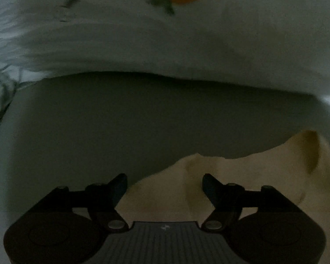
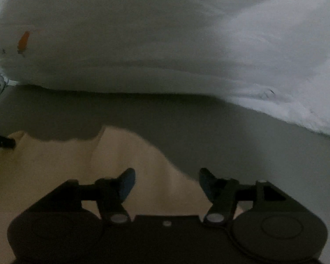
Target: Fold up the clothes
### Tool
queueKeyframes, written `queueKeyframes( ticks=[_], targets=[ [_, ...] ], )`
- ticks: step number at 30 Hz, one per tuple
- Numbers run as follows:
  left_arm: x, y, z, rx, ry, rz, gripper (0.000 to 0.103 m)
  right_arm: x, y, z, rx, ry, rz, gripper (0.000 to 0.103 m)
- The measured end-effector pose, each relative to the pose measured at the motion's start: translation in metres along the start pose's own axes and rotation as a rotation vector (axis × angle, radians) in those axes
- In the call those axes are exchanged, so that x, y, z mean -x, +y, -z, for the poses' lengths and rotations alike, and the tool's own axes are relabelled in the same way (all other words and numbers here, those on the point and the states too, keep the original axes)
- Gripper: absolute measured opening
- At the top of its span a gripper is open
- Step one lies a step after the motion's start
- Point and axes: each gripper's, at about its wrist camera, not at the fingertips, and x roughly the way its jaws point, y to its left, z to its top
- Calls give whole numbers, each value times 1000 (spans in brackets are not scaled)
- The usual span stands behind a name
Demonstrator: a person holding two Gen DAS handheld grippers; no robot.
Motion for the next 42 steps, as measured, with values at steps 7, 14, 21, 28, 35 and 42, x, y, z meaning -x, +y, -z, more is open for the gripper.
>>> queueKeyframes(
  ticks=[7, 14, 21, 28, 35, 42],
  targets=[
    [2, -11, 2, 8, -86, -48, 6, -38, 5, -10, 113, 56, -136, 19],
    [-12, -20, -2, 21, -139, -150, 8, -47, -4, -13, 43, 5, -70, 5],
    [14, -21, 4, 124, -121, -118, 69, -17, -5, -9, 68, -46, 15, 60],
    [103, 0, 61, 304, -193, -110, 88, 80, -7, 34, -79, -108, -4, 88],
    [168, 2, 192, 385, -60, -162, 89, 151, 35, 149, 2, 27, 2, 91],
    [213, 6, 298, 476, 42, -161, 89, 197, 102, 244, 290, 109, -70, 95]
  ],
)
